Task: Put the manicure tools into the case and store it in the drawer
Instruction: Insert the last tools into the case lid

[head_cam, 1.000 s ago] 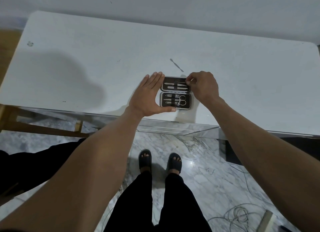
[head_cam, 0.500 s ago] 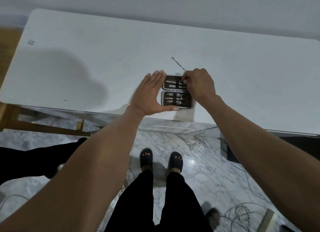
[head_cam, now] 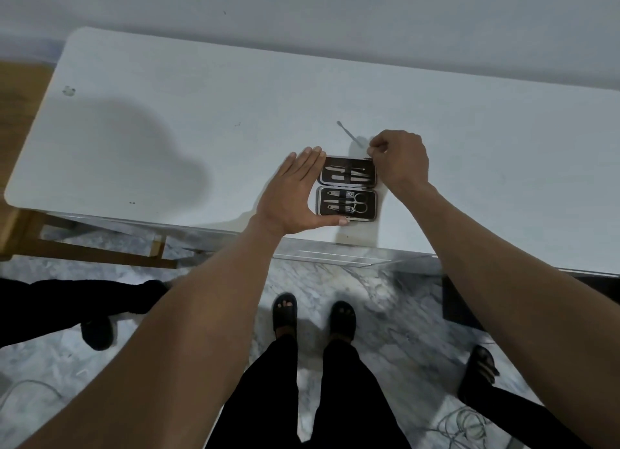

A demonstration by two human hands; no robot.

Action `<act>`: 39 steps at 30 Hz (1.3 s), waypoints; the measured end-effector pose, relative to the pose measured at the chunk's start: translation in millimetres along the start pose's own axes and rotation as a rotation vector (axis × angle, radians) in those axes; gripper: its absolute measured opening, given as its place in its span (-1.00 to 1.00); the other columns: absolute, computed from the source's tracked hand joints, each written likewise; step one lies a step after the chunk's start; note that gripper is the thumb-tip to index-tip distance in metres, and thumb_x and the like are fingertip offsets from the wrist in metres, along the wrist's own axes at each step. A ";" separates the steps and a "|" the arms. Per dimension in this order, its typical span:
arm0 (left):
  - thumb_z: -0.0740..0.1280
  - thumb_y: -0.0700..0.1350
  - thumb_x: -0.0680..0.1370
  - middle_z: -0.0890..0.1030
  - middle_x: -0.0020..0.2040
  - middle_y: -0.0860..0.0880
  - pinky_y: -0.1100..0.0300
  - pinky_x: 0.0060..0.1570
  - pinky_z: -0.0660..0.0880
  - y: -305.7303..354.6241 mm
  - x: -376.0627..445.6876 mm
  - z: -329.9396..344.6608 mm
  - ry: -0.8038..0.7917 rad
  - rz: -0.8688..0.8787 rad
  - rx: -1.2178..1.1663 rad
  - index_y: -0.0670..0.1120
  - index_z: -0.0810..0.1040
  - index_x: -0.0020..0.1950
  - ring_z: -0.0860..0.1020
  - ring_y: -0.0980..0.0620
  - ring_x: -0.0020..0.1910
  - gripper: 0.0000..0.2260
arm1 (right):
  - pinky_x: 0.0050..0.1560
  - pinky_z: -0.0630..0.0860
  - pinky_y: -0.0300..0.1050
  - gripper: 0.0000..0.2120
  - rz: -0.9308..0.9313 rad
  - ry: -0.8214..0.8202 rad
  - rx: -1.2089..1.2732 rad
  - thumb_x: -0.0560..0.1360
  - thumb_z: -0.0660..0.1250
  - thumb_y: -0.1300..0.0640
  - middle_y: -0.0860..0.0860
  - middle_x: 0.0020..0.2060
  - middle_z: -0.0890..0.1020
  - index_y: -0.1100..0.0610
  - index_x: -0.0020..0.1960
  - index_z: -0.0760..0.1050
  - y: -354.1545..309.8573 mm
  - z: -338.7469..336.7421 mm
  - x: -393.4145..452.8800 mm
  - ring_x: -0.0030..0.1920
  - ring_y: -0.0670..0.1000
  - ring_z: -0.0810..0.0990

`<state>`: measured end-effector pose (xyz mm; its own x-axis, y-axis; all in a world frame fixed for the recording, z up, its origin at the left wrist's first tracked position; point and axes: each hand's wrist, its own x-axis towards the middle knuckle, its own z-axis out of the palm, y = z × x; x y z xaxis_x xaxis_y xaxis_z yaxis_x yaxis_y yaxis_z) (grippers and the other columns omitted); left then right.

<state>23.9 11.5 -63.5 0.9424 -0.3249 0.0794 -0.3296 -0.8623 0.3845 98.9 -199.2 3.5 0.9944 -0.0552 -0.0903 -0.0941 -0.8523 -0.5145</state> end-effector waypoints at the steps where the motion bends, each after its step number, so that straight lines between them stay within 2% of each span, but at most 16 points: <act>1: 0.20 0.66 0.34 0.18 0.69 -0.12 -0.07 0.67 0.01 -0.7 0.4 0.4 0.002 0.003 0.001 -0.20 0.13 0.68 0.09 -0.04 0.69 0.20 | 0.01 0.58 -0.01 -0.85 0.020 0.003 0.006 0.49 0.37 0.09 0.00 -0.05 0.71 0.04 0.02 0.66 -0.2 0.5 3.7 0.03 0.06 0.63; 9: 0.22 0.64 0.35 0.19 0.69 -0.12 -0.08 0.67 0.03 -0.7 0.7 0.7 0.002 0.005 0.000 -0.21 0.14 0.68 0.10 -0.04 0.69 0.19 | 0.00 0.58 -0.02 -0.83 0.049 -0.014 0.022 0.45 0.44 0.01 0.01 -0.05 0.70 0.06 -0.01 0.67 -5.9 12.6 16.5 0.00 0.07 0.63; 13: 0.20 0.64 0.35 0.17 0.69 -0.12 -0.09 0.66 0.04 -1.0 1.0 0.6 -0.006 0.005 0.012 -0.21 0.14 0.68 0.09 -0.03 0.69 0.19 | -0.02 0.59 0.01 -0.89 0.048 -0.019 0.022 0.44 0.45 0.06 0.01 -0.09 0.70 0.05 -0.06 0.67 -7.6 14.0 19.6 -0.02 0.07 0.63; 18: 0.21 0.64 0.35 0.19 0.68 -0.12 -0.07 0.67 0.02 -0.9 1.2 0.3 0.008 0.007 0.009 -0.21 0.15 0.67 0.11 -0.04 0.69 0.19 | -0.10 0.56 -0.07 -0.91 0.046 -0.022 0.014 0.46 0.42 0.11 0.04 -0.13 0.70 0.08 -0.07 0.68 -10.6 17.1 21.3 -0.06 0.09 0.64; 20: 0.22 0.64 0.35 0.20 0.68 -0.12 -0.08 0.67 0.04 -1.0 1.5 1.2 0.013 0.009 0.015 -0.21 0.16 0.67 0.12 -0.04 0.68 0.19 | -0.11 0.52 -0.09 -0.89 0.049 -0.040 -0.030 0.50 0.37 0.13 0.05 -0.09 0.69 0.11 -0.04 0.66 -11.9 18.1 23.6 -0.02 0.10 0.62; 23: 0.24 0.63 0.35 0.19 0.68 -0.11 -0.09 0.66 0.06 -1.3 1.1 1.5 0.014 0.008 0.027 -0.21 0.16 0.67 0.11 -0.03 0.69 0.18 | -0.04 0.55 0.00 -0.81 0.034 -0.115 -0.149 0.52 0.26 0.19 0.10 0.01 0.65 0.16 0.06 0.61 -14.6 19.7 27.8 0.13 0.14 0.54; 27: 0.25 0.63 0.35 0.20 0.68 -0.12 -0.09 0.66 0.06 -1.3 1.2 1.7 0.017 0.008 0.021 -0.22 0.17 0.67 0.12 -0.04 0.68 0.18 | -0.06 0.44 0.01 -0.74 0.005 -0.211 -0.271 0.50 0.22 0.28 0.17 0.09 0.55 0.23 0.17 0.48 -19.2 19.1 29.2 0.22 0.20 0.43; 31: 0.23 0.65 0.34 0.18 0.69 -0.10 -0.07 0.66 0.04 -1.3 1.8 0.7 -0.003 -0.006 0.019 -0.19 0.15 0.68 0.10 -0.01 0.69 0.20 | 0.01 0.49 0.01 -0.78 0.021 -0.183 -0.078 0.49 0.19 0.33 0.19 0.04 0.61 0.27 0.11 0.49 -13.5 12.2 28.7 0.10 0.20 0.54; 35: 0.20 0.66 0.33 0.15 0.70 -0.08 -0.06 0.67 0.00 -0.2 1.4 -1.3 -0.028 -0.015 0.016 -0.18 0.12 0.69 0.06 0.01 0.69 0.21 | -0.05 0.43 -0.20 -0.86 0.052 -0.108 0.133 0.55 0.27 0.26 0.05 -0.04 0.63 0.16 0.04 0.58 -3.3 1.2 19.9 -0.06 0.01 0.56; 39: 0.18 0.67 0.33 0.14 0.70 -0.09 -0.04 0.68 -0.02 0.0 0.9 -2.3 -0.035 -0.015 0.019 -0.18 0.10 0.69 0.05 0.00 0.70 0.21 | -0.12 0.41 -0.28 -0.84 0.057 -0.086 0.213 0.54 0.28 0.26 -0.04 -0.19 0.60 0.15 -0.01 0.64 6.9 -14.6 3.9 -0.16 -0.08 0.53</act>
<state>24.8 12.1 -61.4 0.9449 -0.3246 0.0412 -0.3165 -0.8745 0.3675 102.9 -212.9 12.1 0.9803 -0.0481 -0.1918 -0.1672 -0.7194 -0.6742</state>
